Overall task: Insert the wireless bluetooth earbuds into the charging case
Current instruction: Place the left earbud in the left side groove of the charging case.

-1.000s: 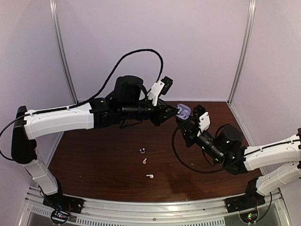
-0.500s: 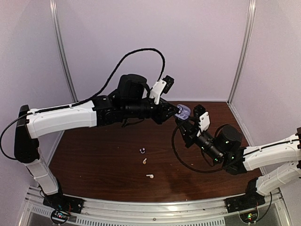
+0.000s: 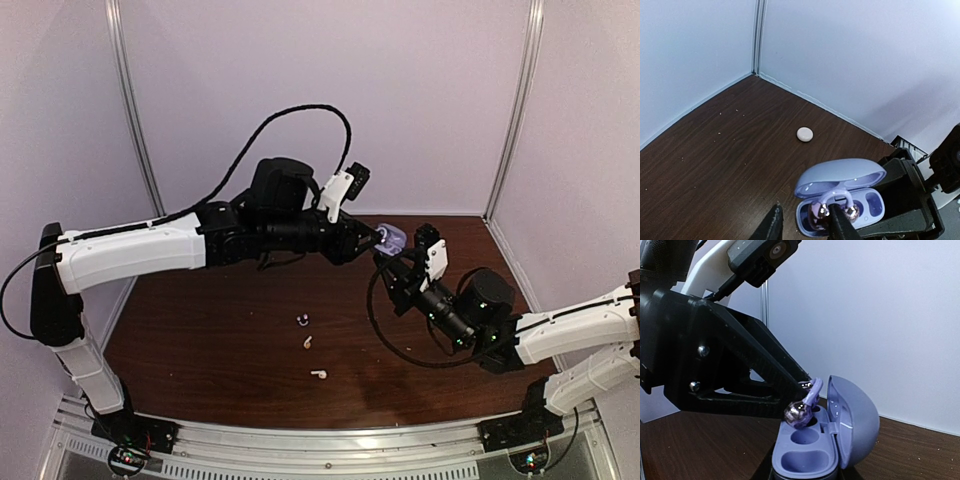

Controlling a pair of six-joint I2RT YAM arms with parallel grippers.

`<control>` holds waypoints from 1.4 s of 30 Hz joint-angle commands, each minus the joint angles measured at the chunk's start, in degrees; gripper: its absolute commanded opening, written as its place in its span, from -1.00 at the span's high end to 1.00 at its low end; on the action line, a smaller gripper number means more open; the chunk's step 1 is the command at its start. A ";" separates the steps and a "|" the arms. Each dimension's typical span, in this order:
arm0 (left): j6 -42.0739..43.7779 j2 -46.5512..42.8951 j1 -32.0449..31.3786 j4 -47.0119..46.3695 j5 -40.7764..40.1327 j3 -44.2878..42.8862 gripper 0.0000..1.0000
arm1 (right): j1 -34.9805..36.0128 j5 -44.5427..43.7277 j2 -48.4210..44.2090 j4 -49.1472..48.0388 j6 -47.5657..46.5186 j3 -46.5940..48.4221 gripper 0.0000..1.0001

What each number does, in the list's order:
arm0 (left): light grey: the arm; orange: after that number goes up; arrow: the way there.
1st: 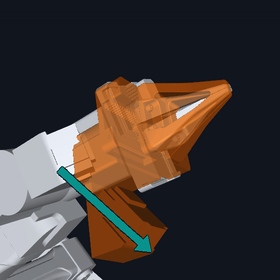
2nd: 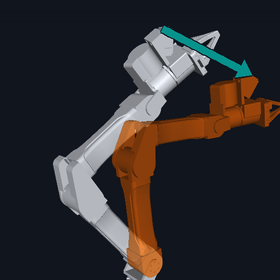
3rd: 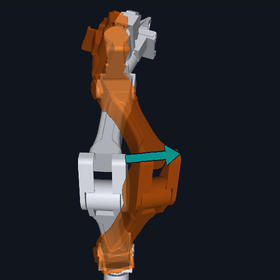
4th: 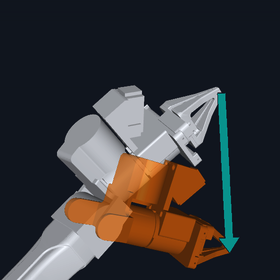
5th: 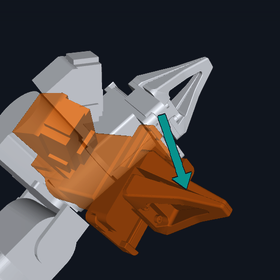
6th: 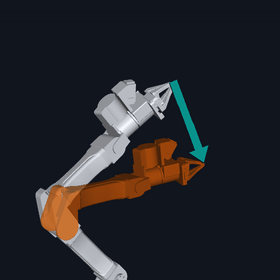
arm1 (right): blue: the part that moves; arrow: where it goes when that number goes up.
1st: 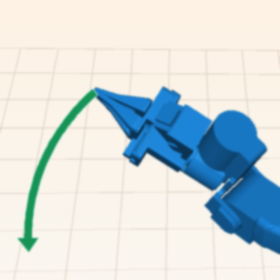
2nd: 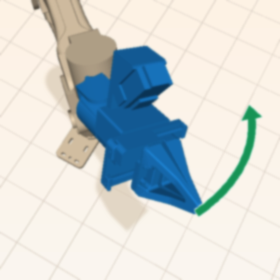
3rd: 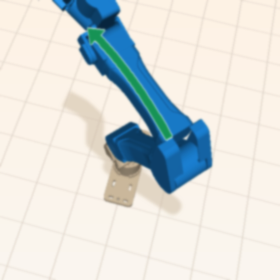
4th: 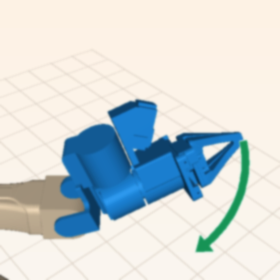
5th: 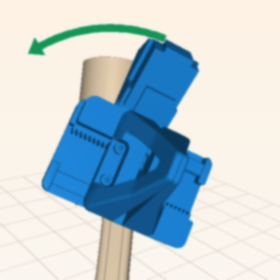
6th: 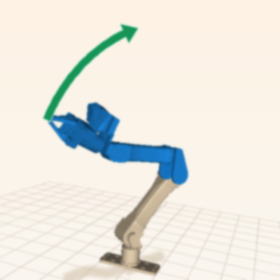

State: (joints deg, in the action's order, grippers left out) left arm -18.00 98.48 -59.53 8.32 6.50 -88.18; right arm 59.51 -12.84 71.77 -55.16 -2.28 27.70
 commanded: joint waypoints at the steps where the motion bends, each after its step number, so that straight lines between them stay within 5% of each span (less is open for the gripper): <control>1: 0.22 0.66 -0.08 1.90 -0.07 -1.29 0.29 | 0.26 -0.62 -0.49 -4.70 1.05 -0.20 1.00; 9: 0.82 0.23 -0.14 2.36 -0.61 -1.24 0.26 | 0.26 0.24 -0.23 -4.59 1.05 -0.28 1.00; 21: 1.34 1.80 -0.11 3.72 -2.19 -4.01 0.47 | 0.28 1.50 -0.52 -4.01 1.36 -0.42 1.00; 42: 2.54 0.71 -0.10 5.13 0.76 -2.12 0.28 | -0.95 1.28 -1.54 -4.61 2.28 -1.31 1.00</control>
State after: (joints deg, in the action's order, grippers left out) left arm -16.40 99.04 -59.57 12.32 6.52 -90.65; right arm 58.76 -12.25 71.66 -56.62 -0.80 26.72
